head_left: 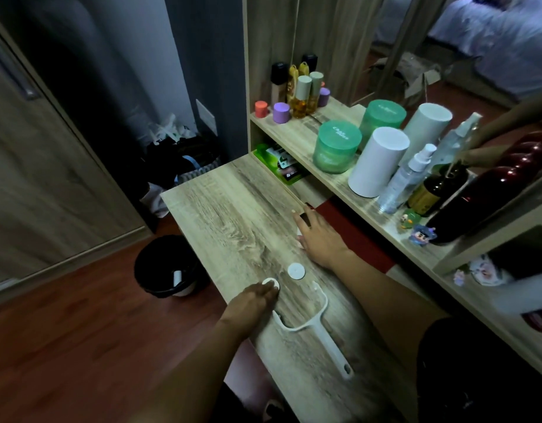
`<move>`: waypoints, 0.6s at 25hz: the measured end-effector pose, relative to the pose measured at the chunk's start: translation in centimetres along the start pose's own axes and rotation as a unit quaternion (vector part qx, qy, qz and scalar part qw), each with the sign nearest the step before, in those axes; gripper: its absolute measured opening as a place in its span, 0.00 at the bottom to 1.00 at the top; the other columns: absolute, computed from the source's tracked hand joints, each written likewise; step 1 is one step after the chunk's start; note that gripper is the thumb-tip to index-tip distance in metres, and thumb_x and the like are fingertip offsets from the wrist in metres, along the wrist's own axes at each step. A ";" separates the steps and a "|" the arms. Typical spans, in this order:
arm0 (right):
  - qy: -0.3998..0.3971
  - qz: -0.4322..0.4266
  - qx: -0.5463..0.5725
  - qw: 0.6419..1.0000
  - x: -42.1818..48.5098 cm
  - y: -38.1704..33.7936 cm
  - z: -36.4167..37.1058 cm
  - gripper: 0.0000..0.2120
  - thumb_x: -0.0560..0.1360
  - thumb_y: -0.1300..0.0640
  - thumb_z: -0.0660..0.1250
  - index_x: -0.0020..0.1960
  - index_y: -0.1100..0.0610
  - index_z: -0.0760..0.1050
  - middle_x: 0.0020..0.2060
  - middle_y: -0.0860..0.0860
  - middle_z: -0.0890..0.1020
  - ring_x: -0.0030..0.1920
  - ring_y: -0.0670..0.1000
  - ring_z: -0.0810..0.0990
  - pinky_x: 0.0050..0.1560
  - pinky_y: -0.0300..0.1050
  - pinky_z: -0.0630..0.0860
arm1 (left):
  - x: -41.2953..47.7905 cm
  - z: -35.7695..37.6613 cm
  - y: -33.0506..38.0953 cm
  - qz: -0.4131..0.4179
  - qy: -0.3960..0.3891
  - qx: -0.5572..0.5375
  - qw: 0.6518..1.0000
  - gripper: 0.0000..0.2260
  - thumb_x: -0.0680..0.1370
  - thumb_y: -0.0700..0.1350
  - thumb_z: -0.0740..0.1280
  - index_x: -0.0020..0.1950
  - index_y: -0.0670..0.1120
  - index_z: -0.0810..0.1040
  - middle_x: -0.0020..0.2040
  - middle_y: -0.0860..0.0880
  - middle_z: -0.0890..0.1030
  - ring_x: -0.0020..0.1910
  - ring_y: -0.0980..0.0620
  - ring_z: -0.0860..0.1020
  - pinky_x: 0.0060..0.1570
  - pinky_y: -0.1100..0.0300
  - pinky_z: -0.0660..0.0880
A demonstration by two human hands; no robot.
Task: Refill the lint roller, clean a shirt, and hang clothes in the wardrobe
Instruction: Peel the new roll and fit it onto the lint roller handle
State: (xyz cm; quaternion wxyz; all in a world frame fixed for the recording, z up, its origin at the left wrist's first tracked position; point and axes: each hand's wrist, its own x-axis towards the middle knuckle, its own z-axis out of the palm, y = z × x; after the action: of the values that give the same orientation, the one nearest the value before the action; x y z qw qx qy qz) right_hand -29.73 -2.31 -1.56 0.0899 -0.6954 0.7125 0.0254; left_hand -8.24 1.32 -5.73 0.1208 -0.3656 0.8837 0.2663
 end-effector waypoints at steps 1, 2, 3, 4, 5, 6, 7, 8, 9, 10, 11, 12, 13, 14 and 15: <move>0.003 -0.006 -0.009 1.000 0.0 -0.2 -0.1 0.32 0.78 0.61 0.58 0.76 0.54 0.45 0.75 0.60 0.50 0.74 0.61 0.53 0.69 0.55 0.63 | 0.0 0.0 0.1 0.010 0.036 0.008 0.999 0.18 0.73 0.46 0.55 0.53 0.45 0.82 0.53 0.47 0.82 0.42 0.48 0.83 0.37 0.64 0.79; 0.002 -0.007 -0.016 1.000 0.0 -0.2 -0.3 0.34 0.75 0.66 0.59 0.76 0.55 0.46 0.74 0.60 0.51 0.72 0.62 0.56 0.66 0.55 0.66 | 0.1 -0.2 0.5 0.015 0.060 0.009 0.998 0.16 0.75 0.44 0.57 0.56 0.43 0.80 0.59 0.45 0.79 0.48 0.46 0.82 0.41 0.61 0.79; 0.002 -0.001 -0.021 1.000 -0.1 -0.2 -0.4 0.37 0.73 0.69 0.60 0.76 0.55 0.47 0.74 0.60 0.52 0.71 0.62 0.58 0.63 0.55 0.68 | 0.3 -0.1 0.7 0.017 0.082 0.019 0.996 0.15 0.79 0.44 0.56 0.62 0.43 0.75 0.69 0.43 0.71 0.57 0.45 0.77 0.50 0.58 0.77; 0.001 0.006 -0.028 1.000 -0.2 -0.1 -0.6 0.38 0.72 0.71 0.60 0.76 0.54 0.47 0.74 0.60 0.52 0.69 0.62 0.60 0.61 0.54 0.69 | 0.5 -0.1 0.8 0.006 0.060 0.044 0.997 0.16 0.80 0.44 0.55 0.67 0.46 0.70 0.74 0.42 0.62 0.64 0.43 0.71 0.57 0.54 0.74; 0.000 0.010 -0.034 0.999 -0.3 0.1 -0.6 0.38 0.71 0.71 0.60 0.75 0.54 0.48 0.73 0.60 0.53 0.68 0.62 0.61 0.60 0.54 0.70 | 0.7 -0.1 0.9 -0.005 0.044 0.062 0.997 0.17 0.81 0.43 0.54 0.70 0.49 0.67 0.75 0.42 0.58 0.66 0.43 0.67 0.60 0.52 0.71; -0.002 0.009 -0.038 0.999 -0.3 0.2 -0.5 0.37 0.72 0.71 0.60 0.75 0.54 0.50 0.73 0.60 0.54 0.67 0.62 0.62 0.59 0.53 0.71 | 0.8 -0.3 1.0 -0.010 0.037 0.093 0.995 0.19 0.81 0.42 0.54 0.72 0.51 0.65 0.75 0.41 0.58 0.67 0.43 0.66 0.60 0.52 0.70; 0.002 0.004 -0.040 0.999 -0.3 0.5 -0.4 0.34 0.73 0.70 0.59 0.74 0.55 0.52 0.72 0.61 0.56 0.66 0.62 0.64 0.58 0.53 0.71 | 1.0 -0.3 1.2 -0.008 0.032 0.116 0.993 0.20 0.81 0.41 0.54 0.72 0.52 0.63 0.74 0.41 0.60 0.66 0.42 0.66 0.59 0.51 0.70; 0.008 -0.004 -0.045 0.999 -0.2 0.7 -0.4 0.29 0.75 0.67 0.59 0.73 0.55 0.54 0.70 0.61 0.59 0.64 0.62 0.66 0.57 0.53 0.72 | 1.2 -0.4 1.4 -0.006 0.025 0.127 0.992 0.20 0.81 0.41 0.53 0.73 0.52 0.62 0.72 0.40 0.61 0.66 0.42 0.66 0.57 0.51 0.71; 0.014 -0.011 -0.054 0.998 -0.2 1.0 -0.4 0.25 0.77 0.63 0.58 0.72 0.56 0.56 0.67 0.61 0.63 0.62 0.61 0.68 0.57 0.52 0.71 | 1.4 -0.5 1.5 -0.001 0.029 0.134 0.991 0.19 0.81 0.42 0.52 0.73 0.52 0.62 0.71 0.40 0.63 0.65 0.42 0.67 0.55 0.51 0.72; 0.022 -0.012 -0.061 0.998 -0.2 1.2 -0.4 0.22 0.79 0.58 0.58 0.71 0.57 0.58 0.65 0.61 0.65 0.61 0.60 0.69 0.57 0.51 0.70 | 1.6 -0.5 1.4 0.006 0.036 0.131 0.991 0.19 0.81 0.45 0.50 0.73 0.51 0.62 0.69 0.40 0.65 0.64 0.41 0.68 0.54 0.51 0.73; 0.037 -0.002 -0.053 0.998 -0.3 1.4 -0.4 0.21 0.79 0.53 0.57 0.70 0.58 0.60 0.62 0.61 0.68 0.59 0.60 0.70 0.57 0.51 0.69 | 1.6 -0.5 1.2 0.012 0.049 0.112 0.992 0.21 0.80 0.50 0.46 0.71 0.50 0.63 0.66 0.40 0.68 0.62 0.41 0.71 0.52 0.51 0.73; 0.061 0.022 -0.012 0.998 -0.5 1.6 -0.4 0.21 0.79 0.50 0.57 0.68 0.59 0.62 0.60 0.61 0.69 0.58 0.60 0.71 0.57 0.52 0.69 | 1.5 -0.7 1.1 0.009 0.071 0.073 0.995 0.24 0.77 0.54 0.42 0.69 0.50 0.65 0.63 0.39 0.72 0.58 0.40 0.73 0.51 0.52 0.72; 0.095 0.050 0.066 0.992 -1.0 1.6 -0.6 0.20 0.78 0.49 0.58 0.66 0.60 0.64 0.58 0.61 0.70 0.56 0.59 0.71 0.56 0.52 0.70 | 1.2 -1.2 1.0 -0.003 0.101 0.018 0.995 0.24 0.76 0.56 0.43 0.67 0.50 0.65 0.59 0.39 0.74 0.55 0.39 0.76 0.50 0.52 0.72; 0.132 0.080 0.167 0.974 -1.7 1.6 -0.8 0.19 0.78 0.49 0.58 0.63 0.60 0.66 0.56 0.60 0.72 0.54 0.59 0.72 0.54 0.51 0.70 | 0.8 -1.9 0.8 -0.021 0.140 -0.039 0.989 0.20 0.76 0.54 0.49 0.66 0.50 0.65 0.57 0.38 0.76 0.53 0.38 0.77 0.49 0.53 0.71; 0.161 0.107 0.263 0.945 -2.4 1.4 -1.0 0.17 0.79 0.49 0.57 0.60 0.60 0.67 0.53 0.60 0.73 0.51 0.58 0.74 0.50 0.49 0.71 | 0.7 -2.5 0.5 -0.037 0.187 -0.093 0.977 0.18 0.77 0.50 0.57 0.67 0.48 0.66 0.56 0.39 0.77 0.51 0.38 0.78 0.48 0.53 0.72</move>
State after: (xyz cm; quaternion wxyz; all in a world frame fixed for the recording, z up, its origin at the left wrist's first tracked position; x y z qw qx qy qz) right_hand -31.20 -0.03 -0.30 0.1504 -0.5613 0.7691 -0.2662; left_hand -9.19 -0.17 -3.77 -0.0711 -0.4506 0.8479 0.2699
